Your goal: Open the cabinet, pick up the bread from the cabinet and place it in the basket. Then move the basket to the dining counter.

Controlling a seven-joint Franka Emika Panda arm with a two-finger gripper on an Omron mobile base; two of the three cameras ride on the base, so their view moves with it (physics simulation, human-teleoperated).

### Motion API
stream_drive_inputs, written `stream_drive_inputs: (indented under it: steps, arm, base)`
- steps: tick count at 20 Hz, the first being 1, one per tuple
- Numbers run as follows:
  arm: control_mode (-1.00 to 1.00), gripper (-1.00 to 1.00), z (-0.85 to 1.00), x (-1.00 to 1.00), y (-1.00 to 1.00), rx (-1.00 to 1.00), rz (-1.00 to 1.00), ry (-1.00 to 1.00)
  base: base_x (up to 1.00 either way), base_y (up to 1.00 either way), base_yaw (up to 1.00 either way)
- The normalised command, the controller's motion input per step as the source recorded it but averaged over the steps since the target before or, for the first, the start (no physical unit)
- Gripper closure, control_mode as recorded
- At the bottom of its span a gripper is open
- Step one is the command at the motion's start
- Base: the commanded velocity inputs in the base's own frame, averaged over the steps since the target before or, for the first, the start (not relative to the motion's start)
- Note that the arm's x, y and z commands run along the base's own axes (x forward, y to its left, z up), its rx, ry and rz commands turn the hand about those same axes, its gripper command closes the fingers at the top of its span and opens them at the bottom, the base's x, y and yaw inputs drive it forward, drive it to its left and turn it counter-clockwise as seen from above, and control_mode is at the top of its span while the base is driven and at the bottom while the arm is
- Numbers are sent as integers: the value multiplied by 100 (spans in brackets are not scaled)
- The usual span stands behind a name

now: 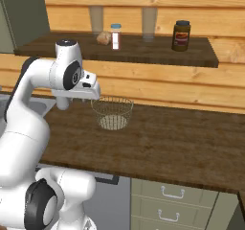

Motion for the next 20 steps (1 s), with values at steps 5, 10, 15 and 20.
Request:
stream_drive_inputs:
  steps: [5, 10, 15, 20]
  arm:
    - [-100, -100, 4, -14, 14, -1, -3, -4]
    - [-100, -100, 78, -5, 44, -16, -17, -19]
    - [-100, -100, 100, -2, 6, -4, -26, -17]
    - [-100, -100, 64, 4, -1, 5, -15, -5]
  base:
    - [0, 0, 0]
    - [0, 0, 0]
    - [0, 0, 0]
    - [0, 0, 0]
